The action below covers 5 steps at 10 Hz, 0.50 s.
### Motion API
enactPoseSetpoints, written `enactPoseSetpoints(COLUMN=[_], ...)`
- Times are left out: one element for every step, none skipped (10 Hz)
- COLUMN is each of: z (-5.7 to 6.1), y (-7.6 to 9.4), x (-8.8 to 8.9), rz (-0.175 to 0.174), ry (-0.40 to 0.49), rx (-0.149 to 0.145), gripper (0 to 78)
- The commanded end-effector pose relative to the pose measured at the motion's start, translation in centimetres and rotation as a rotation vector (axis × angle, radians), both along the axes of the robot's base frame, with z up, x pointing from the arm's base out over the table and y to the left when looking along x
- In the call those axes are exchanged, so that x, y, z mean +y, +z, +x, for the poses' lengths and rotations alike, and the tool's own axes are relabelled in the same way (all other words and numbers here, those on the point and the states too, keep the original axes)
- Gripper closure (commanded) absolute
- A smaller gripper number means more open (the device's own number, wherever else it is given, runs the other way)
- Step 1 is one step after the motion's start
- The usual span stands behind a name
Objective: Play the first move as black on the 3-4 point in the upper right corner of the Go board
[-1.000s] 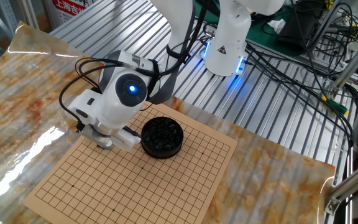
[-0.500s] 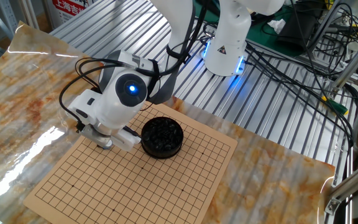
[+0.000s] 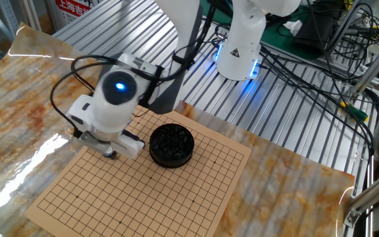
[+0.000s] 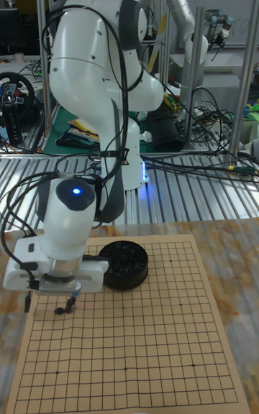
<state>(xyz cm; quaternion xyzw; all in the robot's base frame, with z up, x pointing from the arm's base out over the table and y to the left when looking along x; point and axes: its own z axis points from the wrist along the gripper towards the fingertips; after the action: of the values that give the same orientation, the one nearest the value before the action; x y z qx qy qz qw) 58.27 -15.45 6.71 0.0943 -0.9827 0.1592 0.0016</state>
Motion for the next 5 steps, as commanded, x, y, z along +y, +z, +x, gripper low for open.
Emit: enactPoseSetpoints(z=[0.29, 0.41, 0.54, 0.68, 0.85], y=[-0.14, -0.05, 0.04, 0.14, 0.27], x=[-0.13, -0.21, -0.30, -0.41, -0.58], rz=[0.079, 0.087, 0.100, 0.114, 0.116], ry=[-0.001, 0.003, 0.006, 0.007, 0.013], rx=[0.034, 0.042, 0.049, 0.058, 0.065], gripper=[0.1, 0.1, 0.1, 0.1, 0.1])
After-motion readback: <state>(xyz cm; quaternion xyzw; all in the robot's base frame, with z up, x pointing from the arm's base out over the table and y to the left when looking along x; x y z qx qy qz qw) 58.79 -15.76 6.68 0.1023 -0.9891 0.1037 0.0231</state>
